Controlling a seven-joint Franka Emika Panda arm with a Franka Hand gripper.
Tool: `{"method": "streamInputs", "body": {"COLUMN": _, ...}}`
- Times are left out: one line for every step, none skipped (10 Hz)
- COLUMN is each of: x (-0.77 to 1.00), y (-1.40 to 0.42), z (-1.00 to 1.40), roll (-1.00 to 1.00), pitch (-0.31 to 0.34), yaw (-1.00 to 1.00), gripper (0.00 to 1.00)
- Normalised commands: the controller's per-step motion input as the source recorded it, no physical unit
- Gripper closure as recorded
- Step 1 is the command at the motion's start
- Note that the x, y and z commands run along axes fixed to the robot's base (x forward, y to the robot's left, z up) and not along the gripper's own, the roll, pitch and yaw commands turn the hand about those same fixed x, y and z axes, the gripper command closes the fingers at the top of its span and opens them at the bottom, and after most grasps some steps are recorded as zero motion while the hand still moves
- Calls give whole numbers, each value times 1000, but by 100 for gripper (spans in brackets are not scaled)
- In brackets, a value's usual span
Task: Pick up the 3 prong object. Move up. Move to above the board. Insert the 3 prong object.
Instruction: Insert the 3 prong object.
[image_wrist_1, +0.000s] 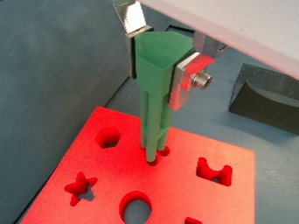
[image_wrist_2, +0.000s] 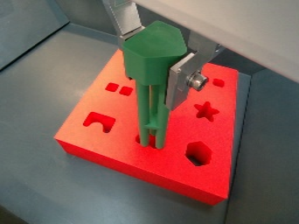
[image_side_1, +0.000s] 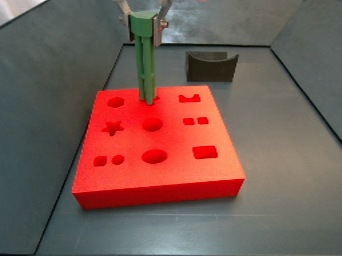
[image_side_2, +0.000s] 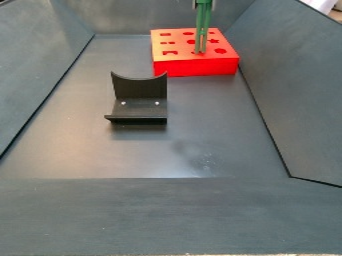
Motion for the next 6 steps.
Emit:
{"method": "streamInputs", "body": {"x": 0, "y": 0, "z": -49, "roll": 0, "pitch": 0, "yaw": -46, "gripper": 100}}
{"method": "streamInputs", "body": {"x": 37, "y": -29, "z": -77, "roll": 0, "pitch": 0, "yaw": -63, "gripper": 100}}
{"method": "streamInputs", "body": {"x": 51, "y": -23, "z": -74, "roll": 0, "pitch": 0, "yaw": -66, "gripper": 100}}
{"method": "streamInputs", "body": {"x": 60, "y": -26, "z": -57, "roll": 0, "pitch": 0, "yaw": -74, "gripper": 100}}
{"method": "streamInputs", "body": {"x": 91, "y": -43, "z": -43, "roll": 0, "pitch": 0, "yaw": -77, "gripper": 100}}
{"method": "streamInputs", "body": {"x": 86, "y": -51, "z": -46, "roll": 0, "pitch": 0, "yaw": -100, "gripper": 100}}
